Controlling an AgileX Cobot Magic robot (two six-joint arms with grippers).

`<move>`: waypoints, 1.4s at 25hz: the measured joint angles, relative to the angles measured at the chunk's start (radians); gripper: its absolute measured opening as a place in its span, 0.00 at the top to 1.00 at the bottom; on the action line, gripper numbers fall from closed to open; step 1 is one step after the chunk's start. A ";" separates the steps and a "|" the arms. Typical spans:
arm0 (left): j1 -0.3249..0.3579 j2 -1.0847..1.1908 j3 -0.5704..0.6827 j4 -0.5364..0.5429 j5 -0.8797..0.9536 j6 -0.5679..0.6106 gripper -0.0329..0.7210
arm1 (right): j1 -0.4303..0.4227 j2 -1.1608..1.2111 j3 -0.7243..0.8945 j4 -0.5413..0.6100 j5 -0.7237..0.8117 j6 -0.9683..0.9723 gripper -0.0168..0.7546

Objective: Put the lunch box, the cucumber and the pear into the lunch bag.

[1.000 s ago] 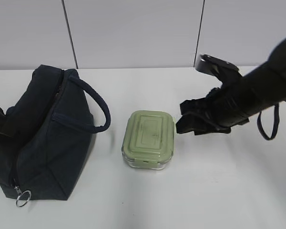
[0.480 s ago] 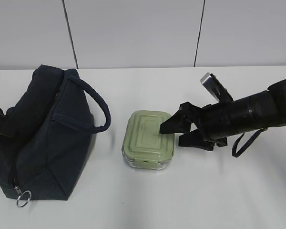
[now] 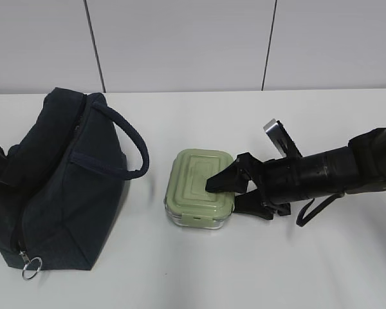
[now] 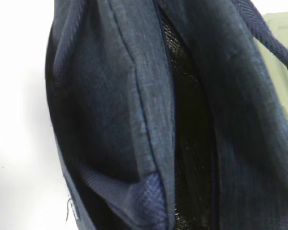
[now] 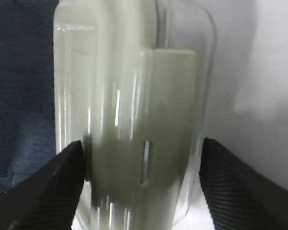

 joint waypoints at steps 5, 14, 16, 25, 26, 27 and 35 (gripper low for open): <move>0.000 0.000 0.000 0.004 0.000 0.000 0.98 | -0.002 0.007 -0.003 0.015 0.035 -0.012 0.51; 0.000 0.000 0.000 0.006 0.000 0.000 0.98 | -0.014 -0.036 -0.001 -0.021 0.007 -0.013 0.55; 0.000 0.000 0.000 0.007 0.000 0.000 0.98 | -0.026 -0.087 0.003 -0.046 -0.029 -0.018 0.55; 0.000 0.000 0.000 0.008 0.001 0.000 0.98 | -0.015 -0.376 -0.107 -0.269 -0.070 0.040 0.55; 0.000 0.000 0.000 0.009 0.001 0.000 0.98 | -0.002 -0.388 -0.142 -0.289 -0.067 0.058 0.55; 0.000 0.000 0.000 0.009 0.002 0.000 0.98 | 0.019 -0.393 -0.182 -0.306 -0.061 0.075 0.55; 0.000 0.000 0.000 0.008 0.004 0.000 0.98 | 0.329 -0.324 -0.477 -0.388 -0.151 0.173 0.55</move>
